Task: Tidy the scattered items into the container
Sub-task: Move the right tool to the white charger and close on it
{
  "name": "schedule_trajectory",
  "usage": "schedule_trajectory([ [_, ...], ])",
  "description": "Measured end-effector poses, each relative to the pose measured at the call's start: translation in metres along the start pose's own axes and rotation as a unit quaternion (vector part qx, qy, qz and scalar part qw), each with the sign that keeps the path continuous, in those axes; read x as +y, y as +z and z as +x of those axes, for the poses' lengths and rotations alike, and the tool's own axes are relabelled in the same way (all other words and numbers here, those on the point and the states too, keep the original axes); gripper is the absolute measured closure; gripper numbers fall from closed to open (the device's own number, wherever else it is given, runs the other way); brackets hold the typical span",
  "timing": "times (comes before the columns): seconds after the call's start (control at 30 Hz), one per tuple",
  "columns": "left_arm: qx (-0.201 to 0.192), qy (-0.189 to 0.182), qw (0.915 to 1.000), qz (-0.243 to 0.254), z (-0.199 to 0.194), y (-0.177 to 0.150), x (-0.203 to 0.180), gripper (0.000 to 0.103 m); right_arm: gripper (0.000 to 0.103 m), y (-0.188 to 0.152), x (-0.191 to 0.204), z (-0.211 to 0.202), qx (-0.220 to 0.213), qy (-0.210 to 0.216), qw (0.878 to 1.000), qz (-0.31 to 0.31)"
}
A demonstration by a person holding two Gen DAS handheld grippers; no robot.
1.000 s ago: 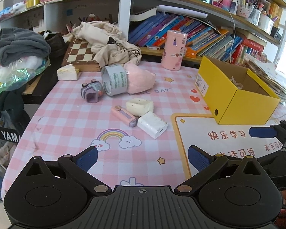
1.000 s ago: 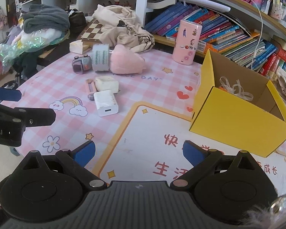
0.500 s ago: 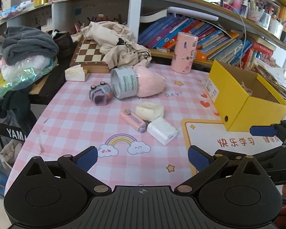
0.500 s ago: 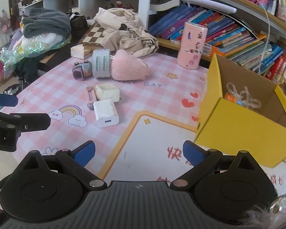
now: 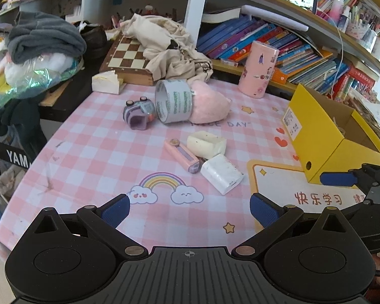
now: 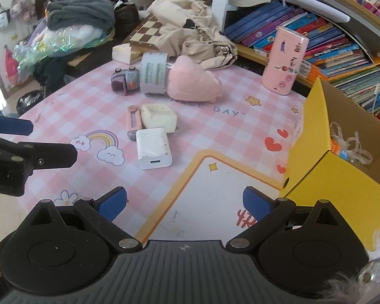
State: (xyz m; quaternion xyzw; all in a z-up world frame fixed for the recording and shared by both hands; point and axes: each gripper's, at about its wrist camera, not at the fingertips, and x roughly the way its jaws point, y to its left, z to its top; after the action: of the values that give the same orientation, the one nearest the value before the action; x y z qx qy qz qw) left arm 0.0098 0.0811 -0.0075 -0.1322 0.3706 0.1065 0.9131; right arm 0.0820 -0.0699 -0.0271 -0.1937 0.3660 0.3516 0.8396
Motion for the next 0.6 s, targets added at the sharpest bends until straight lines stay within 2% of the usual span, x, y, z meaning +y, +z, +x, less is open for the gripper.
schedule_trajectory([
  [0.2, 0.01, 0.002, 0.9999, 0.003, 0.011, 0.001, -0.005, 0.001, 0.004, 0.0, -0.007, 0.009, 0.012, 0.009, 1.0, 0.002],
  [0.4, -0.011, 0.018, 0.9998, -0.007, 0.015, 0.006, -0.004, 0.001, 0.005, 0.001, -0.015, 0.019, 0.02, 0.016, 1.0, 0.013],
  [0.6, -0.008, 0.016, 0.9997, -0.019, 0.024, 0.009, 0.0, 0.001, 0.006, 0.006, -0.018, 0.03, 0.024, 0.031, 0.999, 0.016],
])
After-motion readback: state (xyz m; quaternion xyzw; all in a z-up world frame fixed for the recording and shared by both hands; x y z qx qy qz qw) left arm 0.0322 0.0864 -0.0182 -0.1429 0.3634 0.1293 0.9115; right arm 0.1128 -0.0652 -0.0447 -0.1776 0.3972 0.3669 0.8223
